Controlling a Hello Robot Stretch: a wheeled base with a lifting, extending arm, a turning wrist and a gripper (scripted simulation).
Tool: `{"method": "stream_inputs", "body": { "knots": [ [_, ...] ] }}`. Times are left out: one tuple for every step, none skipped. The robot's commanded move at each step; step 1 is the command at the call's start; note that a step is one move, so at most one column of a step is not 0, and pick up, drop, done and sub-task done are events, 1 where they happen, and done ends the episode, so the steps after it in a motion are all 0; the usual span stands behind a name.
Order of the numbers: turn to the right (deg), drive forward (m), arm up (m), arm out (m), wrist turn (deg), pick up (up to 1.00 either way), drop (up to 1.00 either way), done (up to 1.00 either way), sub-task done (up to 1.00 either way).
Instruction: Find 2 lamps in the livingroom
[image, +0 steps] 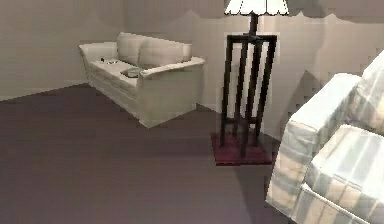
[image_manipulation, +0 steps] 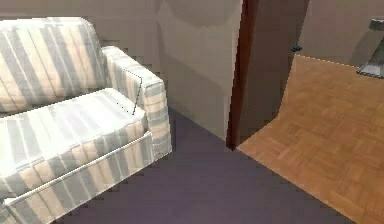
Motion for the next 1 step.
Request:
{"method": "stream_inputs", "body": {
  "knots": [
    [3.0,0.0,0.0,0.0,0.0,0.0,0.0,0.0,0.0]
  ]
}}
